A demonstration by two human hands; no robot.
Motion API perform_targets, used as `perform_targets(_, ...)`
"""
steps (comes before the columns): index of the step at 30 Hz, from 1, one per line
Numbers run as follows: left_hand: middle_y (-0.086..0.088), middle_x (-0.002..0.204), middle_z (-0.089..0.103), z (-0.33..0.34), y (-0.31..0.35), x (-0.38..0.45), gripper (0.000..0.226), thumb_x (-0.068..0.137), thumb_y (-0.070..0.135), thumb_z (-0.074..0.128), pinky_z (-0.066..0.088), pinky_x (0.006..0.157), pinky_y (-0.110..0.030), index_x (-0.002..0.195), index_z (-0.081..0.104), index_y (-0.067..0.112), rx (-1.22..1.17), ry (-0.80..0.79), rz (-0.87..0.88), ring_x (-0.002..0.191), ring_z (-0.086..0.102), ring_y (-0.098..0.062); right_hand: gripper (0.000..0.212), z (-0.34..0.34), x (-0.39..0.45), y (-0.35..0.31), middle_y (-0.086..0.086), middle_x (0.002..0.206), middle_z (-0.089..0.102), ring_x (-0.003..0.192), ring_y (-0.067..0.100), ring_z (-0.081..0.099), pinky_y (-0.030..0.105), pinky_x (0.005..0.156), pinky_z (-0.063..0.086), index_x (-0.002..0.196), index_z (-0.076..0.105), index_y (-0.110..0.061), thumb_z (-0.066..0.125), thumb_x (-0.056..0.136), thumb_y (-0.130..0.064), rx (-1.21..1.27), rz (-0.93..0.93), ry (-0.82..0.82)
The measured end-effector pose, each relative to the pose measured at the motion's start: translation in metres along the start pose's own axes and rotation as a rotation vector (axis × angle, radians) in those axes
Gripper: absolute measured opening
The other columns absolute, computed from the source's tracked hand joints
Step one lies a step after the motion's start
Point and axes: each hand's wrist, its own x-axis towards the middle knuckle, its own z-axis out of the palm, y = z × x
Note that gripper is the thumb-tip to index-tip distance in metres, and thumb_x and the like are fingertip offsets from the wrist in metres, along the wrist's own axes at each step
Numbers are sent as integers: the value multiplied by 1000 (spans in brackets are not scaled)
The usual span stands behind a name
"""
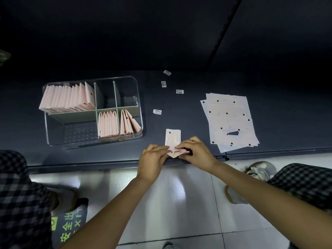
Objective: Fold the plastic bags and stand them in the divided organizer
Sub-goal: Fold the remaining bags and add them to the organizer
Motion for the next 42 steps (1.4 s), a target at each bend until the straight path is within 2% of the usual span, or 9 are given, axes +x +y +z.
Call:
perform_targets(4, 6, 102, 70, 1, -3, 4, 17, 87, 24, 66, 42, 78, -28, 99, 73, 15, -48, -21, -104, 89, 48, -19, 14, 4, 6, -4, -5, 80, 64, 87, 13, 50, 17, 80, 41, 90, 74, -10, 75, 79, -17, 198, 270, 105)
perform_targets(7, 2, 96, 67, 0, -6, 11, 16, 85, 25, 68, 39, 77, -28, 95, 74, 14, -60, -4, -198, 90, 46, -21, 9, 7, 8, -7, 4, 84, 71, 76, 9, 59, 11, 69, 41, 83, 72, -8, 76, 78, -14, 342, 418, 158)
perform_targets(11, 0, 93, 60, 1, -5, 16, 15, 88, 28, 64, 38, 78, -28, 93, 74, 17, -32, -8, -305, 94, 45, -22, 12, 11, 9, -11, 6, 89, 71, 89, 19, 62, 21, 74, 41, 83, 71, -12, 71, 82, -24, 299, 536, 144)
perform_targets(16, 3, 98, 54, 4, 6, 19, 14, 87, 29, 62, 38, 88, -31, 85, 73, 21, -16, -32, -426, 101, 44, -21, 22, 16, 7, -10, 2, 105, 59, 108, 26, 46, 32, 91, 38, 89, 73, -27, 60, 87, -45, 36, 634, 99)
perform_targets(28, -2, 107, 48, 3, 9, 23, 27, 92, 37, 55, 33, 90, -32, 82, 71, 18, 61, -90, -485, 109, 39, -24, 21, 23, 5, -24, 3, 114, 53, 109, 26, 45, 32, 91, 38, 82, 71, -25, 60, 87, -42, 52, 694, 113)
perform_targets(32, -2, 101, 47, -4, 6, 22, 24, 92, 34, 58, 34, 89, -29, 85, 72, 15, -81, -119, -500, 108, 41, -25, 37, 25, 0, -34, 0, 66, 49, 72, 19, 42, 24, 62, 34, 54, 49, -23, 66, 86, -28, 370, 686, 141)
perform_targets(35, -13, 105, 60, -14, 13, 24, 18, 87, 25, 67, 35, 93, -28, 89, 74, 9, -366, -111, -518, 109, 47, -25, 26, 17, -2, -42, -1, 66, 48, 67, 14, 41, 15, 53, 32, 63, 56, -15, 66, 87, -17, 676, 719, 193)
perform_targets(39, -10, 96, 62, -38, 31, 28, 11, 78, 8, 75, 39, 86, -25, 85, 73, 0, -512, -82, -416, 98, 53, -19, 18, -11, 1, -55, 0, 89, 65, 80, 7, 56, 15, 66, 40, 95, 69, -7, 66, 87, -23, 835, 737, 179)
perform_targets(42, -9, 91, 65, -62, 50, 35, 8, 78, 3, 73, 46, 78, -24, 84, 71, -2, -631, 6, -433, 84, 59, -16, 15, -33, 3, -73, 1, 93, 68, 85, 8, 60, 15, 71, 42, 90, 69, -10, 64, 89, -25, 818, 612, 250)
